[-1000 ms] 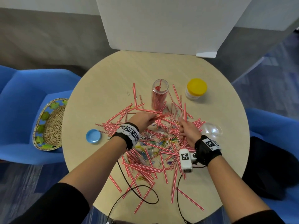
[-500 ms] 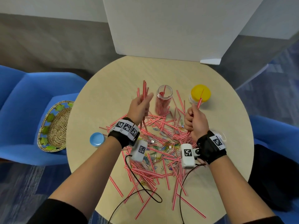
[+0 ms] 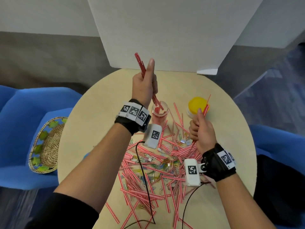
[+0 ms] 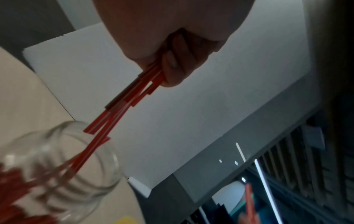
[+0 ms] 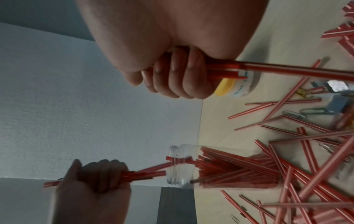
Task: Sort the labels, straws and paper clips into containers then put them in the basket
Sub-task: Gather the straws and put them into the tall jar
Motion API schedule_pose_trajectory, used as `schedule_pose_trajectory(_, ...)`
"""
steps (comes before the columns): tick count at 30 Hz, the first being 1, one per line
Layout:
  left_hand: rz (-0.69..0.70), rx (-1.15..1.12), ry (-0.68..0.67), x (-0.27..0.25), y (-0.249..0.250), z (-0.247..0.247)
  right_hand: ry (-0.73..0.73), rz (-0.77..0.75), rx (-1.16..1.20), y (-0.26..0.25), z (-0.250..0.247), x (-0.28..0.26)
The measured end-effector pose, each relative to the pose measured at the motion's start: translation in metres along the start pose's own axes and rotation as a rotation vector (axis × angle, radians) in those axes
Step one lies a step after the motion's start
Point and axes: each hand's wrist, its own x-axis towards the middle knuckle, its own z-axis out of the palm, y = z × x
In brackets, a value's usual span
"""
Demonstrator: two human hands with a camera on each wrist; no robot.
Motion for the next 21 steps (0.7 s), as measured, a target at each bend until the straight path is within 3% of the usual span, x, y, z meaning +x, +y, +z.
schedule_pose_trajectory(4,0.005,0.155,-0.029,0.001,-0.021,0.004,-0.007,-0.048,-0.015,-0.018,-0.005,0.009)
schedule_pose_trajectory(8,-0.062,0.120,-0.145,0.002,-0.041,0.004,-0.034,-0.099,-0.014,-0.031,-0.004,0.015)
schedule_pose_trajectory(16,0.207,0.687,-0.241,0.009,-0.085,-0.009,-0.096,-0.197,0.063,-0.057,0.024,0.025)
schedule_pose_trajectory(19,0.171,0.831,-0.252,0.005,-0.094,-0.018,-0.083,-0.255,0.135,-0.072,0.037,0.027)
schedule_pose_trajectory(21,0.132,0.805,-0.269,0.000,-0.095,-0.025,-0.080,-0.297,0.175,-0.081,0.046,0.030)
